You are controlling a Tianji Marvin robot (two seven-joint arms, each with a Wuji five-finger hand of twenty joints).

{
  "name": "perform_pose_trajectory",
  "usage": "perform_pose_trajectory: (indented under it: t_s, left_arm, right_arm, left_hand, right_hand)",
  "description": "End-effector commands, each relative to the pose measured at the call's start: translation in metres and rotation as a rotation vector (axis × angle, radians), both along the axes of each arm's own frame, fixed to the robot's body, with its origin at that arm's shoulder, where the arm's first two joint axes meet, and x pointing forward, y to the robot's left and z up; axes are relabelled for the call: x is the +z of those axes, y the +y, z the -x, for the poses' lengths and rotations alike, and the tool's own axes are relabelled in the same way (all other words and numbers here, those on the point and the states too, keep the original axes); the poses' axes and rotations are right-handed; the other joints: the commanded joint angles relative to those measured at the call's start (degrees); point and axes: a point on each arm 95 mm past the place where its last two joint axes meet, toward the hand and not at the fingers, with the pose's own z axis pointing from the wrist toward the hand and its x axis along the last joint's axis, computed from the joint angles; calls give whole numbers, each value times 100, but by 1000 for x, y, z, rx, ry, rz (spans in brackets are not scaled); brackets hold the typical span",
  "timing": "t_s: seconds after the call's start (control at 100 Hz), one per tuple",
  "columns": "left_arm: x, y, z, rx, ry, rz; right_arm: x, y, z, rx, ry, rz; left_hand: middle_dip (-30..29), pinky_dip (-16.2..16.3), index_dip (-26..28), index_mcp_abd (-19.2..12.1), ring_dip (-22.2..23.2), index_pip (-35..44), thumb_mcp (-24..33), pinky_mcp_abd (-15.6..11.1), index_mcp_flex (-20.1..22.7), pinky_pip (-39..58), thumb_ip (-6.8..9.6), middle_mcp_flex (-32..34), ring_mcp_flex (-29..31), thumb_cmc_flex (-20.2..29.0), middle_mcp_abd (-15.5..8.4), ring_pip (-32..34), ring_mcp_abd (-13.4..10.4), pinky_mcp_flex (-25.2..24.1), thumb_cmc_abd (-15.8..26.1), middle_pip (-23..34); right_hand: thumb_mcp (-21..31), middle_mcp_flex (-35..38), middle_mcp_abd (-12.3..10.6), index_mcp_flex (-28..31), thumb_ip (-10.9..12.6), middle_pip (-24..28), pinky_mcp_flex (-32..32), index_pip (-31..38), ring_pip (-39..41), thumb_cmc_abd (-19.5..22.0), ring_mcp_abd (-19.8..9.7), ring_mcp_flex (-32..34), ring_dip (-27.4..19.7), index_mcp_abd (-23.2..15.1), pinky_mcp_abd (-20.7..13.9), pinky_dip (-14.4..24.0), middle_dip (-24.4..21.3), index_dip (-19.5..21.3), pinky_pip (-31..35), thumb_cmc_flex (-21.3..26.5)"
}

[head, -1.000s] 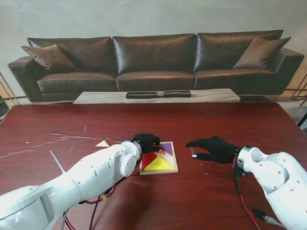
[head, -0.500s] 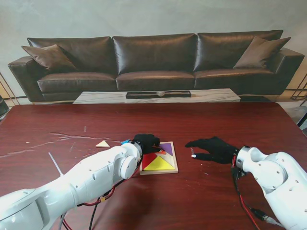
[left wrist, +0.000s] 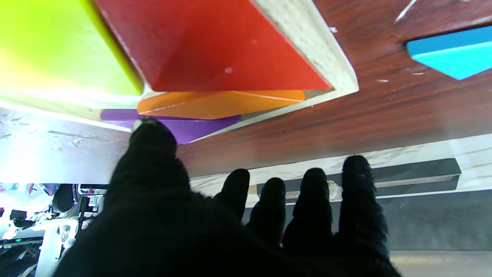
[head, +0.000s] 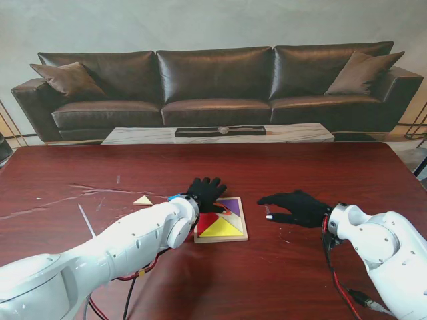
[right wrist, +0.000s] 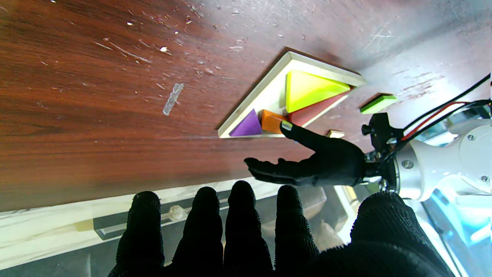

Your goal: Assemble the tangram pieces into a square

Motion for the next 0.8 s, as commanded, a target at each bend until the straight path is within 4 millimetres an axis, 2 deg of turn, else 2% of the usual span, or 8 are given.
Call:
perform_pose_trajectory:
  t_s: [0.0, 0.29, 0.79]
  left_arm:
    - [4, -5, -2, -7, 0, 7]
    - [-1, -8, -7, -12, 25, 2]
    - [-7, -7, -14, 15, 10, -8]
  right_arm:
    - [-2, 2, 2, 4, 4, 0]
    - [-2, 0, 2, 1, 4, 1]
    - [-2, -2, 2, -1, 9, 4]
  left_hand:
    - [67, -21, -69, 126, -58, -149, 82, 170, -124, -64, 281, -239, -167, -102, 205, -99, 89, -75, -91, -163]
    - [151, 7, -20, 74, -32, -117, 141, 166, 175, -42, 302, -108, -38, 90, 203, -44, 106, 7, -339, -110]
    - [258, 206, 87, 59, 145, 112, 874, 5, 601, 545, 354, 83, 497, 1141, 237, 413, -7, 475, -505, 582]
  right_hand:
    - [16, -70, -28, -162, 139, 63, -49, 24, 21, 9, -34, -44, 15, -121, -31, -68, 40, -45, 32, 124]
    - [18, -68, -28, -163, 139, 53, -49, 22, 18, 9, -31, -48, 14, -121, -33, -68, 35, -44, 31, 123]
    - [17, -68, -21, -167, 139, 61, -47, 19, 16, 8, -32, -44, 15, -130, -35, -68, 39, -44, 33, 119]
